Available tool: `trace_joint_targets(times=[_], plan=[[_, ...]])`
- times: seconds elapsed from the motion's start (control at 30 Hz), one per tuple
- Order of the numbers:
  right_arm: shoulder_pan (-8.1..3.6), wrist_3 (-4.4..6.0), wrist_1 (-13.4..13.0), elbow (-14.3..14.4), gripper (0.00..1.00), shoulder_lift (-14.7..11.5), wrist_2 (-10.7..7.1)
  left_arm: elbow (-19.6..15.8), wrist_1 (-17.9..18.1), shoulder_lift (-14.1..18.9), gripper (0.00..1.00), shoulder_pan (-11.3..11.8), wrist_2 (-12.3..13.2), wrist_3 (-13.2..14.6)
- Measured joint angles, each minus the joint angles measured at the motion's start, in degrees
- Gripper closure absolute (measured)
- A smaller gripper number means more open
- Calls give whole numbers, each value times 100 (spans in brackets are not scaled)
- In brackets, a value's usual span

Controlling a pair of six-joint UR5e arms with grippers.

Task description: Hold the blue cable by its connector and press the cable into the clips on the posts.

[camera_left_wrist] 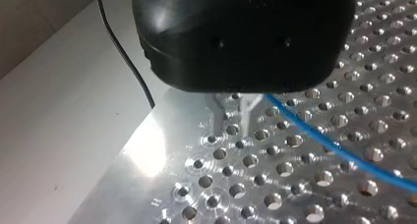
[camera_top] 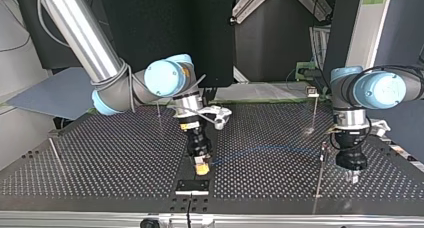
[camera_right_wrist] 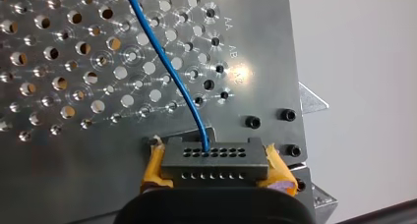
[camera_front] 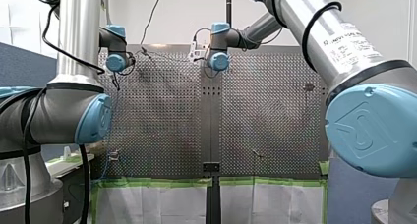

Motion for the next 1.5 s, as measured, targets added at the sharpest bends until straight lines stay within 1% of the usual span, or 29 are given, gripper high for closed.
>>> trace_joint_targets(times=[0.03, 0.13, 0.17, 0.2, 0.23, 0.27, 0.3, 0.33, 0.37, 0.4, 0.43, 0.53, 0.63, 0.77, 0.87, 0.93, 1.03, 1.17, 1.23, 1.37, 1.5], plan=[[3, -3, 13, -2, 100, 1, -1, 0, -21, 0, 61, 1, -35, 11], [13, -10, 56, -4, 100, 2, -2, 0, -143, 2, 61, 3, -189, 81], [16, -13, 74, -5, 100, 1, -2, 0, -206, 4, 58, 0, -254, 115], [17, -14, 84, -5, 100, 1, -2, 0, -244, 3, 58, 0, -282, 139], [18, -16, 92, -5, 100, 2, -2, -1, -275, 2, 54, 0, -291, 158], [20, -18, 99, -5, 100, 2, -3, 0, -309, 3, 40, -2, -275, 177], [20, -19, 102, -6, 100, 2, -3, 0, -330, 2, 40, -5, -249, 184], [21, -20, 105, -6, 100, 2, -3, -1, -352, 3, 24, -8, -215, 190], [21, -19, 109, -6, 100, 2, -3, 0, -388, 6, 3, -13, -160, 202], [22, -18, 112, -6, 100, 2, -3, 0, -422, 11, 3, -17, -119, 217], [22, -17, 116, -6, 100, 2, -3, 0, -461, 21, 0, -22, -89, 240], [19, -13, 127, -5, 100, 2, -3, -16, -621, 89, 0, -40, -114, 369], [17, -8, 128, -6, 100, 3, -2, -81, -780, 188, 0, -58, -230, 517], [15, -6, 139, -6, 100, 2, -3, -263, -1001, 389, 0, -73, -441, 722], [14, -1, 156, -6, 100, 2, -3, -426, -1171, 556, 0, -76, -592, 753], [14, 1, 160, -6, 100, 3, -3, -526, -1273, 654, 0, -76, -611, 730], [14, 3, 166, -6, 100, 2, -3, -687, -1435, 816, 0, -79, -531, 623], [16, 4, 174, -6, 100, 2, -3, -890, -1638, 1018, 0, -90, -353, 452], [17, 4, 177, -6, 100, 3, -3, -979, -1725, 1109, 0, -90, -266, 426], [18, 4, 179, -6, 100, 2, -3, -1130, -1954, 1337, 0, -99, -39, 489], [17, 4, 183, -6, 100, 2, -3, -1164, -2171, 1552, 0, -97, 176, 623]])
